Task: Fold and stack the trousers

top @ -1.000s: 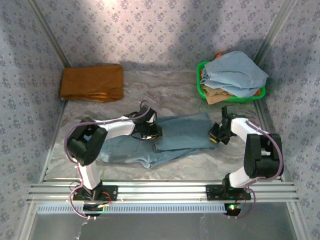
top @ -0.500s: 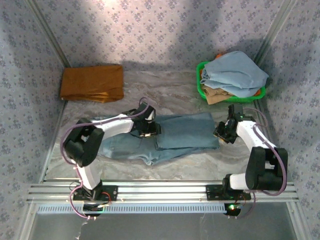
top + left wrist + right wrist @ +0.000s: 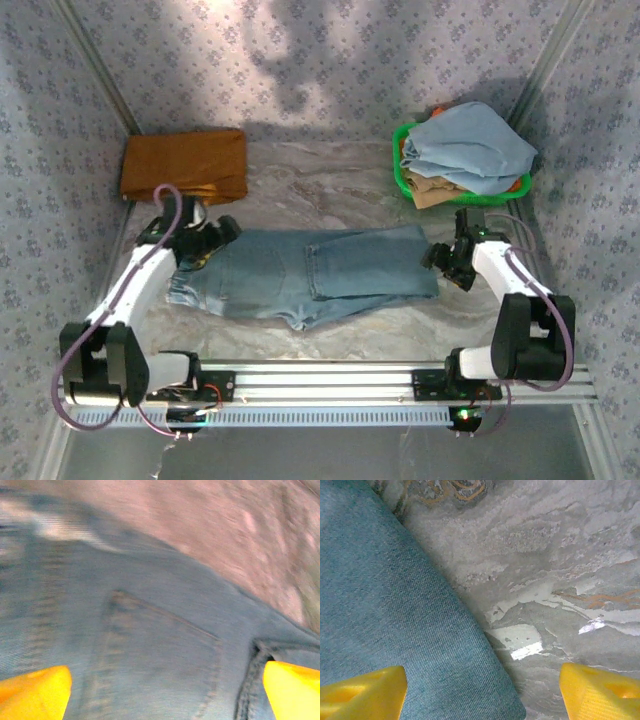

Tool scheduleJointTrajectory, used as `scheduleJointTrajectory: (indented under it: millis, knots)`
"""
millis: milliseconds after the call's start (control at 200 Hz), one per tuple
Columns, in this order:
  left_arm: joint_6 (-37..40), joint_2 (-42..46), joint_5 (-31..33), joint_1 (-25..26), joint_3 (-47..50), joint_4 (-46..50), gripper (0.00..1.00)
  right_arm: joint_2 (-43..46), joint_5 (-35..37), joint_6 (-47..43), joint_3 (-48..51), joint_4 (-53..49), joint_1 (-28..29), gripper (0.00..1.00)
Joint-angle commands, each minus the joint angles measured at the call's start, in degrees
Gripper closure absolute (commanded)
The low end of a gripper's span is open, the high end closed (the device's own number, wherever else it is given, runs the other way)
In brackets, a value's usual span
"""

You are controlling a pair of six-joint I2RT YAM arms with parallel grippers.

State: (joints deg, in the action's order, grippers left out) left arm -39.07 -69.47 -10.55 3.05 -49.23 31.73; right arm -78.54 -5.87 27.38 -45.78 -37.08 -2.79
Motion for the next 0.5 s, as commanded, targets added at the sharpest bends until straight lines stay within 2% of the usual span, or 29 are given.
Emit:
scheduleJointTrajectory:
  millis: [0,45,125,225,335,495]
  knots:
    - [-1.55,5.03,2.68,-6.30,3.93,5.46,0.00,-1.45,1.19,-0.20,0.61,-0.27,0.42,0.16]
    - [-1.86,6.04,3.49,-8.98,5.38,5.88,0.00,-1.99,1.30,-0.08,0.60,-0.20,0.41,0.10]
    - [-1.94,6.46,1.94,-12.96,7.50,5.86,0.00,-3.07,0.63,-0.05,0.83,0.14,0.53,0.09]
    - [-2.35,4.94,0.69,-15.00,9.31,4.76,0.00,-4.43,-0.46,-0.11,1.70,1.44,0.55,0.09]
    - [-3.05,2.57,-2.12,-15.54,10.51,2.23,0.04,-5.83,-6.82,-1.27,2.18,4.34,1.14,0.14]
    - [-3.45,0.96,-1.34,-15.57,11.38,0.50,0.05,-6.74,-9.78,-1.82,2.10,5.64,2.00,0.21]
